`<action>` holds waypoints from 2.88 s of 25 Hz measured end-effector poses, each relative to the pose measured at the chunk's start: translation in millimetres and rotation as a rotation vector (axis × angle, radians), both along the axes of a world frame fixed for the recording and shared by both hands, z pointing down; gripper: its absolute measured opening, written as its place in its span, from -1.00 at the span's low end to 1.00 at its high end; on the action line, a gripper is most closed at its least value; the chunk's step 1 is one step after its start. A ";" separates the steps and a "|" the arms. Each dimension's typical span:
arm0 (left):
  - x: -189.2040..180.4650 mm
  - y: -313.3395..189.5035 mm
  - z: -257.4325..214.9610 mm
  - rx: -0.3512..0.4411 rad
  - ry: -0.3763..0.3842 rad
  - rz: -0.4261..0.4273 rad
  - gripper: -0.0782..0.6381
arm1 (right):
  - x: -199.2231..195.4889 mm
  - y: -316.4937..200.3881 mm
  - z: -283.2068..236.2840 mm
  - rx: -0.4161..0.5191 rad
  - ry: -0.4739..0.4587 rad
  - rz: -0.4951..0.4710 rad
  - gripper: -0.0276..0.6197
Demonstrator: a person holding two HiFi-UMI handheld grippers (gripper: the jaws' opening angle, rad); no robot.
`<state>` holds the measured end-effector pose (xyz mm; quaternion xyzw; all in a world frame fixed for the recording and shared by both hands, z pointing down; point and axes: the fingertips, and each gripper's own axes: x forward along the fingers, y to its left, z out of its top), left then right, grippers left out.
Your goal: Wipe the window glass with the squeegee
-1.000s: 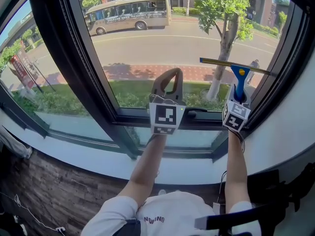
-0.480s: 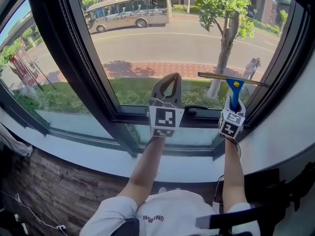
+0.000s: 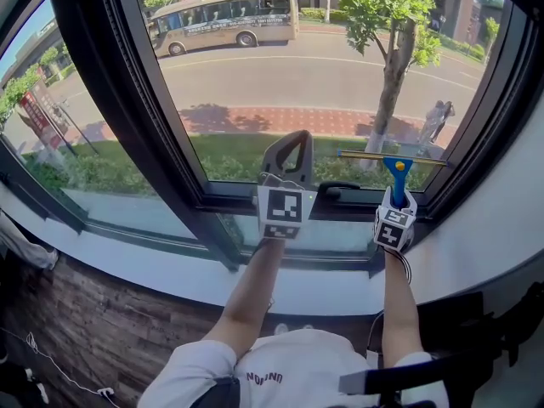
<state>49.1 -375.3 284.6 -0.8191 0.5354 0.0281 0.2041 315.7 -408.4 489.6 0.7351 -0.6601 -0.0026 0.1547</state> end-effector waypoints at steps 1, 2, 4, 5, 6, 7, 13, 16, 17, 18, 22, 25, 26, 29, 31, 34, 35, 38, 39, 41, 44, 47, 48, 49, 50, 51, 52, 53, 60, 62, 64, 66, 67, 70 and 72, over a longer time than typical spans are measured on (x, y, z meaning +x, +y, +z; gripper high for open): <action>0.0 -0.2 0.3 0.000 -0.002 -0.001 -0.77 | 0.4 0.6 5.3 -0.011 -0.001 0.002 -0.59; 0.0 -0.3 1.0 -0.001 -0.004 -0.002 -0.77 | 0.8 0.9 10.2 -0.019 0.001 0.002 -0.59; -0.6 -0.3 3.5 -0.006 -0.008 -0.005 -0.77 | 0.8 0.7 19.3 -0.026 0.008 -0.004 -0.59; -1.1 -0.3 5.2 -0.009 -0.009 -0.007 -0.77 | 0.3 1.2 23.7 -0.032 0.007 -0.006 -0.59; -1.5 -0.2 6.9 -0.012 -0.008 -0.008 -0.77 | -0.5 2.7 27.9 -0.044 0.004 -0.007 -0.59; -1.6 -0.1 8.5 -0.015 -0.007 -0.008 -0.77 | -1.3 4.8 32.2 -0.060 -0.002 -0.006 -0.59; -2.7 -0.7 15.8 -0.034 -0.012 -0.011 -0.77 | -3.5 8.2 50.5 -0.111 0.002 -0.017 -0.59; -3.6 -1.0 18.0 -0.039 -0.015 -0.013 -0.77 | -3.0 9.6 62.9 -0.144 -0.007 -0.015 -0.59; -3.8 -1.2 18.7 -0.041 -0.016 -0.013 -0.77 | -2.8 9.9 67.1 -0.153 -0.011 -0.015 -0.59; -4.3 -1.2 19.5 -0.044 -0.018 -0.014 -0.77 | -3.1 10.1 69.4 -0.157 -0.011 -0.017 -0.59; -7.0 -1.6 22.1 -0.048 -0.019 -0.019 -0.77 | -1.5 12.8 84.3 -0.181 -0.042 0.002 -0.59; -8.1 -2.1 23.7 -0.052 -0.023 -0.023 -0.77 | -2.2 16.4 91.9 -0.208 -0.055 0.007 -0.59; -8.4 -2.2 24.8 -0.054 -0.024 -0.024 -0.77 | -2.0 17.4 93.8 -0.216 -0.054 0.008 -0.59; -11.0 -3.7 27.9 -0.061 -0.014 -0.024 -0.77 | -2.1 17.4 99.0 -0.221 -0.062 0.013 -0.59; -13.2 -4.6 28.5 -0.062 -0.001 -0.025 -0.77 | -1.5 16.9 97.5 -0.203 -0.062 0.015 -0.59; -16.8 -5.5 27.4 -0.058 0.008 -0.033 -0.77 | -4.1 21.7 75.8 -0.137 -0.047 0.014 -0.59; -19.6 -5.9 26.7 -0.056 0.015 -0.036 -0.77 | -7.8 24.5 63.3 -0.109 -0.042 0.014 -0.59; -31.7 -4.3 22.7 -0.041 0.053 -0.055 -0.77 | -26.5 30.6 14.8 -0.010 -0.034 -0.003 -0.59; -35.0 -3.1 20.5 -0.033 0.067 -0.059 -0.78 | -33.8 31.5 -5.4 0.028 -0.033 -0.015 -0.59; -39.3 -1.6 16.4 -0.018 0.080 -0.066 -0.77 | -49.4 32.4 -50.2 0.118 -0.033 -0.038 -0.59; -47.1 -2.6 12.4 -0.009 0.083 -0.081 -0.77 | -77.3 34.7 -121.9 0.277 -0.059 -0.069 -0.59; -53.5 -0.4 8.3 0.001 0.092 -0.086 -0.77 | -106.9 33.6 -191.4 0.428 -0.095 -0.104 -0.59; -54.8 0.2 7.1 0.003 0.094 -0.089 -0.77 | -116.1 31.1 -213.9 0.469 -0.099 -0.111 -0.59; -56.0 0.3 6.5 0.002 0.097 -0.092 -0.77 | -125.3 28.0 -235.3 0.504 -0.101 -0.118 -0.59; -57.2 0.3 6.5 0.000 0.099 -0.094 -0.77 | -134.6 24.8 -255.2 0.536 -0.100 -0.125 -0.59; -58.1 0.5 6.8 -0.001 0.100 -0.094 -0.77 | -143.6 21.6 -273.6 0.564 -0.095 -0.134 -0.59; -59.0 1.1 7.5 0.000 0.100 -0.093 -0.77 | -152.3 19.0 -290.1 0.590 -0.089 -0.141 -0.59; -59.9 2.4 8.5 0.001 0.100 -0.092 -0.77 | -160.1 17.0 -304.6 0.610 -0.084 -0.148 -0.59; -75.2 6.4 13.3 0.001 0.103 -0.101 -0.77 | -183.5 -4.9 -370.5 0.694 -0.080 -0.138 -0.59; -79.1 7.4 15.1 -0.004 0.095 -0.109 -0.77 | -186.1 -10.9 -386.5 0.705 -0.073 -0.131 -0.59; -81.8 6.9 15.0 -0.007 0.098 -0.114 -0.77 | -185.9 -15.0 -405.2 0.721 -0.064 -0.120 -0.59; -86.0 4.5 13.9 -0.004 0.102 -0.118 -0.77 | -187.1 -19.1 -423.4 0.740 -0.051 -0.107 -0.59; -87.8 2.8 13.1 -0.002 0.101 -0.120 -0.77 | -188.2 -21.6 -431.6 0.747 -0.044 -0.101 -0.59; -89.0 0.1 12.8 -0.001 0.101 -0.120 -0.77 | -189.0 -33.5 -444.4 0.733 -0.035 -0.078 -0.59; -88.5 -1.2 14.5 -0.001 0.098 -0.117 -0.77 | -189.1 -42.1 -444.0 0.710 -0.020 -0.050 -0.59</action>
